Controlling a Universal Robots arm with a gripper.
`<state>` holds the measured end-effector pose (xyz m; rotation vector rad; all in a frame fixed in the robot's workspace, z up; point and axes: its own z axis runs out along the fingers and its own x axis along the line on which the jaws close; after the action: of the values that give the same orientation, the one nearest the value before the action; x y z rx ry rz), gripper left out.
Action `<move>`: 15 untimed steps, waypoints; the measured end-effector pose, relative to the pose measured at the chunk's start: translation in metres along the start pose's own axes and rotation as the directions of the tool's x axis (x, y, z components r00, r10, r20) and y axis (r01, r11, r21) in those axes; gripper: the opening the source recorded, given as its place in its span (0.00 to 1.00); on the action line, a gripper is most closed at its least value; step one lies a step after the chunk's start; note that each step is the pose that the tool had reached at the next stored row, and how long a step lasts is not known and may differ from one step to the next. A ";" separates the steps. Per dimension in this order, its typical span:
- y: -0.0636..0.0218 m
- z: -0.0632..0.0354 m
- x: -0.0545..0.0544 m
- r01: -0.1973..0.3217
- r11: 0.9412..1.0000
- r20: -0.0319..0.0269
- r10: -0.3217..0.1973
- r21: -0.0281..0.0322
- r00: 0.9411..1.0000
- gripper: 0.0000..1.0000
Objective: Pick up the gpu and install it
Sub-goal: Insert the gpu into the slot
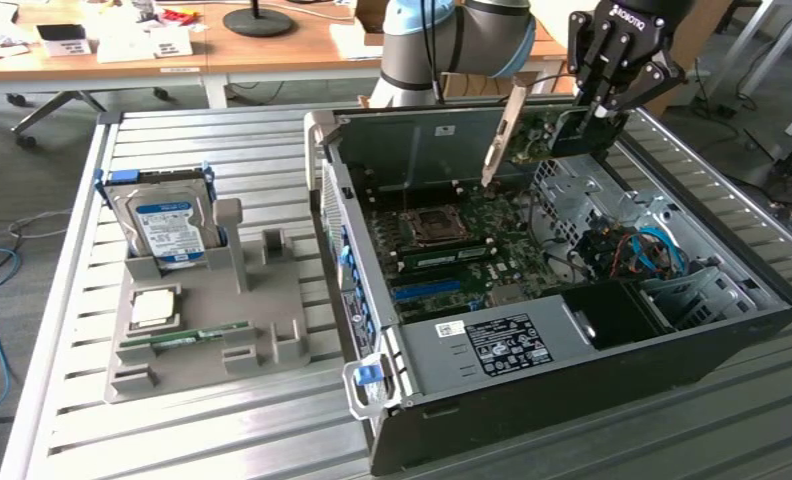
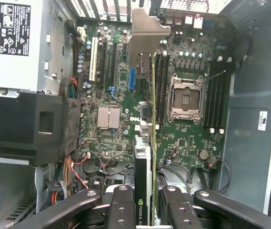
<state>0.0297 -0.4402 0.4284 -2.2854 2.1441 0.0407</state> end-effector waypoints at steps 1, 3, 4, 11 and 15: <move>0.0006 0.0007 0.000 -0.003 1.000 0.000 0.003 0.000 1.000 0.27; 0.0010 0.0017 0.000 -0.013 1.000 0.000 0.013 0.000 1.000 0.27; 0.0010 0.0017 0.000 -0.014 1.000 0.000 0.014 0.000 1.000 0.27; 0.0011 0.0023 0.000 -0.015 1.000 0.000 0.015 0.001 1.000 0.27; 0.0011 0.0026 0.000 -0.017 1.000 0.000 0.017 0.001 1.000 0.27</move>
<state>0.0286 -0.4403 0.4258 -2.2667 2.1634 0.0405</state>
